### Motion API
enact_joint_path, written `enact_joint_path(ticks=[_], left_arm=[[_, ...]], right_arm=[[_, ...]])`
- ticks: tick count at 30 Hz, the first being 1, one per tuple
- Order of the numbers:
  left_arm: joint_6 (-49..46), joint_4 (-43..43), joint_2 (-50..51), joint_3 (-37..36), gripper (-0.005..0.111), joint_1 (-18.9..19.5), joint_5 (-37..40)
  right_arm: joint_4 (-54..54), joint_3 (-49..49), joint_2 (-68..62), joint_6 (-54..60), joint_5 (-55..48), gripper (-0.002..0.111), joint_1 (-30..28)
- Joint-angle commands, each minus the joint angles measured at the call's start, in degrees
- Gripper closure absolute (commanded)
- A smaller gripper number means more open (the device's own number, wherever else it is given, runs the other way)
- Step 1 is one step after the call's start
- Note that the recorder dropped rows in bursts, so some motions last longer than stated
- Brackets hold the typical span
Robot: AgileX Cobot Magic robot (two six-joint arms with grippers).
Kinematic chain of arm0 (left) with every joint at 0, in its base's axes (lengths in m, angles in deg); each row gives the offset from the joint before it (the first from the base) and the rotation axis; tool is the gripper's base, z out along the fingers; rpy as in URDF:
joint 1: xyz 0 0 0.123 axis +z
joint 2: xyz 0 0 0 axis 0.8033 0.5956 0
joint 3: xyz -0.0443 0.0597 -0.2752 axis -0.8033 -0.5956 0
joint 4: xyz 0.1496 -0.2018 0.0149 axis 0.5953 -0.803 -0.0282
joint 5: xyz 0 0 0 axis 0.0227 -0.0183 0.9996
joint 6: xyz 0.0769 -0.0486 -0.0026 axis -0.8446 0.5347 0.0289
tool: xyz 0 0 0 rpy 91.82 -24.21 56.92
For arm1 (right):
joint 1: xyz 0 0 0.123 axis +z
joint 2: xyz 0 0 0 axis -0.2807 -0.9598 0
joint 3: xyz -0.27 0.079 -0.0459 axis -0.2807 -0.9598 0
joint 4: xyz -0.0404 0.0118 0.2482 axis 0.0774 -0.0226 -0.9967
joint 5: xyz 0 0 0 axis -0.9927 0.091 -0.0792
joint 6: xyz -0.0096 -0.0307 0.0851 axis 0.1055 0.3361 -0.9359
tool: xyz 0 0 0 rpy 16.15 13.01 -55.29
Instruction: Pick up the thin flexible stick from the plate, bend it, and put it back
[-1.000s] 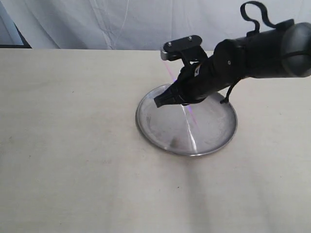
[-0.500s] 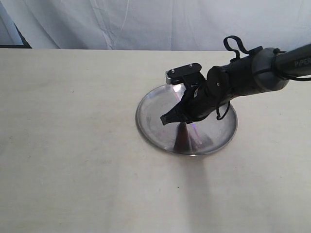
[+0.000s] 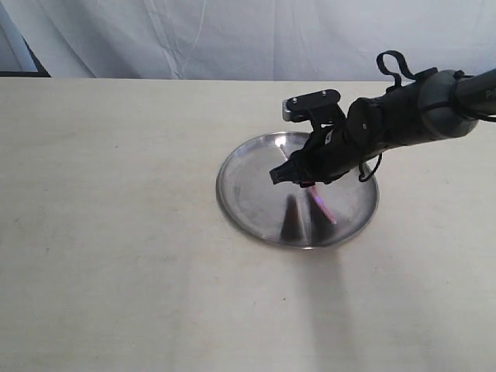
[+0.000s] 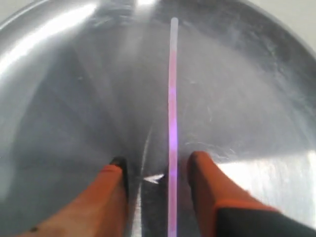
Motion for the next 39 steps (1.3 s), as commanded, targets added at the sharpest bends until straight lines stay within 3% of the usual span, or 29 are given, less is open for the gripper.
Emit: enact_joint_path(ticks=[1, 5, 7, 15, 24, 30, 34, 39], left_arm=[[-0.17, 0.06, -0.10, -0.25, 0.062, -0.31, 2.69], [-0.17, 0.06, -0.10, -0.25, 0.062, -0.31, 2.28], [-0.17, 0.06, -0.10, -0.25, 0.062, -0.31, 2.22], [-0.17, 0.06, -0.10, -0.25, 0.062, -0.31, 2.22], [-0.17, 0.06, -0.10, -0.25, 0.062, -0.31, 2.22], [-0.17, 0.06, -0.10, -0.25, 0.062, -0.31, 2.22], [-0.17, 0.06, -0.10, -0.25, 0.062, -0.31, 1.85], [-0.17, 0.06, -0.10, -0.25, 0.062, -0.31, 1.61]], right_arm=[[-1.86, 0.18, 4.37, -0.24, -1.09, 0.084, -0.30], [-2.20, 0.18, 11.40, -0.24, -2.35, 0.104, -0.30], [-3.23, 0.18, 15.18, -0.24, -2.58, 0.109, -0.30], [-3.56, 0.18, 29.24, -0.24, -15.25, 0.109, -0.30], [-18.86, 0.18, 43.43, -0.24, -29.48, 0.109, -0.20], [-19.38, 0.07, 45.66, -0.24, -29.52, 0.109, -0.09], [-13.33, -0.96, 50.52, -0.13, -27.98, 0.109, 1.03], [-7.39, -17.94, 67.60, 0.22, -16.08, 0.109, 3.11]])
